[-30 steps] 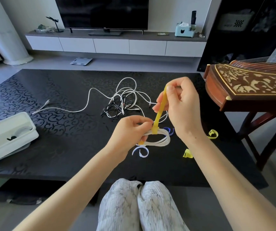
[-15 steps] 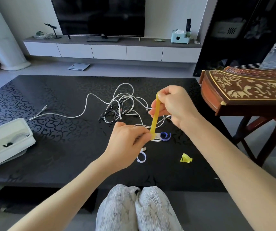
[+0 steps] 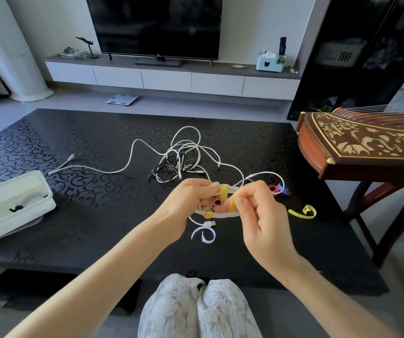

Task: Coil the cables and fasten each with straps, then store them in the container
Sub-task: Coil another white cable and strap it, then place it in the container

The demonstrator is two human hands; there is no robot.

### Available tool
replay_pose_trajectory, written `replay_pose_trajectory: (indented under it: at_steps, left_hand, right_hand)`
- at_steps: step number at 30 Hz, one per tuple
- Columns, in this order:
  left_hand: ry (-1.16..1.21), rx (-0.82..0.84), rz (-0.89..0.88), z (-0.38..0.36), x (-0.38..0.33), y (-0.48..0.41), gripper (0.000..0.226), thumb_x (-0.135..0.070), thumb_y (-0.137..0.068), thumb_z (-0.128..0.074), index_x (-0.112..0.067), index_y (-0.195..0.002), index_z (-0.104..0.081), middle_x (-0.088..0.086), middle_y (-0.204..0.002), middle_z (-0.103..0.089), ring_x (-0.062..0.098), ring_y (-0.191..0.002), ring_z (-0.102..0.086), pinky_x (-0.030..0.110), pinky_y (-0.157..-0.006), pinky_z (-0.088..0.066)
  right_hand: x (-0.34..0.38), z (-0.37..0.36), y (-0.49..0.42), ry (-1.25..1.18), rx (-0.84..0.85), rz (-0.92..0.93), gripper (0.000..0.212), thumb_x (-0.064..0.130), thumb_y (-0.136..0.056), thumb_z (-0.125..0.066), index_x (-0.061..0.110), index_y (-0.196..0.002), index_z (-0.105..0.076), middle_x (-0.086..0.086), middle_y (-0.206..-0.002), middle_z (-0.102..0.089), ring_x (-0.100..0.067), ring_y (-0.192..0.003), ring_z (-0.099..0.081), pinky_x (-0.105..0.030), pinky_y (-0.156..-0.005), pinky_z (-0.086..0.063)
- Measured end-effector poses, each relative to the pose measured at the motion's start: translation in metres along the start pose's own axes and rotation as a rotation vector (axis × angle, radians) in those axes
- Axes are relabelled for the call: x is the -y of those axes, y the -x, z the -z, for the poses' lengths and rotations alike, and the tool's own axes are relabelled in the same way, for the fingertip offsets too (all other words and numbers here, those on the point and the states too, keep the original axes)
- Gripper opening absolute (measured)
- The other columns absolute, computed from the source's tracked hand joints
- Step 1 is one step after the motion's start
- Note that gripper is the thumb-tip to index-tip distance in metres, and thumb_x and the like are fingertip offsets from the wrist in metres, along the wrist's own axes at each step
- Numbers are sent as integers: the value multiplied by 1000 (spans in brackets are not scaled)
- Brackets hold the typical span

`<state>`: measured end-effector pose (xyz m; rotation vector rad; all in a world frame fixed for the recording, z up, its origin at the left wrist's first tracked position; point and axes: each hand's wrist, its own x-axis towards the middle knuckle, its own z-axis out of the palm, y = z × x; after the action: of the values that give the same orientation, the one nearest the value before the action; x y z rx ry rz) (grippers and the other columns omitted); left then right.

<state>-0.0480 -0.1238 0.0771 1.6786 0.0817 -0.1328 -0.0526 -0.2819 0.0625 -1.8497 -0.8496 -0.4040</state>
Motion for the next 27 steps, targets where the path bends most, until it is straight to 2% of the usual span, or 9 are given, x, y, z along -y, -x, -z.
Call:
replay_pose_trajectory:
  at_steps: [3,5,8,11,15,19,22,25,27]
  left_hand:
    - [-57,34,-9,0,-4,3,25,-37,-77,-63,-19,-60,-58,-3,-59,-45,11,-61,-43,26,-71,-35]
    - [-50,12,-28,1,-5,4,27,-30,-70,-68,-25,-50,-51,-5,-55,-44,9,-58,-44,24,-68,-36]
    - [-92,-49,-88,-1,-7,4,26,-20,-74,-71,-20,-57,-51,-8,-55,-47,10,-59,-45,26,-62,-37]
    - [-244,-123,-169,-3,-13,9,33,-13,-83,-64,-18,-56,-47,-15,-47,-45,4,-50,-41,16,-54,-35]
    - [-494,-146,-319,-3,-17,15,26,-15,-82,-65,-11,-60,-52,-7,-50,-44,4,-44,-37,14,-45,-28]
    - [-530,-101,-378,-6,-18,21,24,-14,-80,-67,-24,-60,-57,-8,-54,-52,4,-49,-43,15,-49,-33]
    - [-527,-35,-436,-4,-20,25,12,-17,-79,-69,-16,-70,-61,-3,-60,-55,7,-51,-44,20,-51,-37]
    - [-324,109,-375,1,-20,27,23,-27,-81,-60,-4,-80,-64,3,-65,-51,7,-57,-42,17,-55,-34]
    - [-235,119,-331,1,-20,26,26,-31,-84,-55,-9,-79,-67,1,-68,-57,7,-62,-45,18,-61,-37]
  right_hand:
    - [-2,3,4,-68,82,-32,11,10,-95,-44,5,-91,-52,-1,-80,-68,5,-50,-47,-5,-48,-30]
    - [1,10,4,-223,127,-72,13,12,-95,-46,3,-94,-55,-4,-91,-72,3,-65,-62,-9,-58,-43]
    - [8,23,-7,-347,-80,-137,26,23,-93,-46,5,-90,-64,-5,-90,-72,-27,-85,-68,-37,-73,-53]
    - [5,30,-32,-206,-192,-255,26,27,-94,-46,8,-91,-64,2,-88,-70,-11,-91,-65,-22,-82,-48]
    - [0,31,-56,-133,203,-505,31,36,-100,-41,17,-96,-65,-5,-71,-70,-12,-74,-66,-38,-87,-51]
    - [4,32,-65,-237,507,-640,31,30,-97,-49,8,-99,-71,-7,-77,-71,-10,-66,-64,-22,-66,-52]
    - [2,35,-67,-462,457,-763,18,12,-88,-62,5,-103,-69,-7,-81,-71,-12,-69,-66,-20,-63,-52]
    - [2,36,-66,-470,312,-754,32,2,-79,-70,15,-109,-65,-3,-72,-72,-16,-70,-68,-22,-66,-51]
    - [7,36,-64,-441,243,-684,40,3,-77,-73,19,-112,-63,-2,-71,-72,-16,-72,-71,-16,-64,-51]
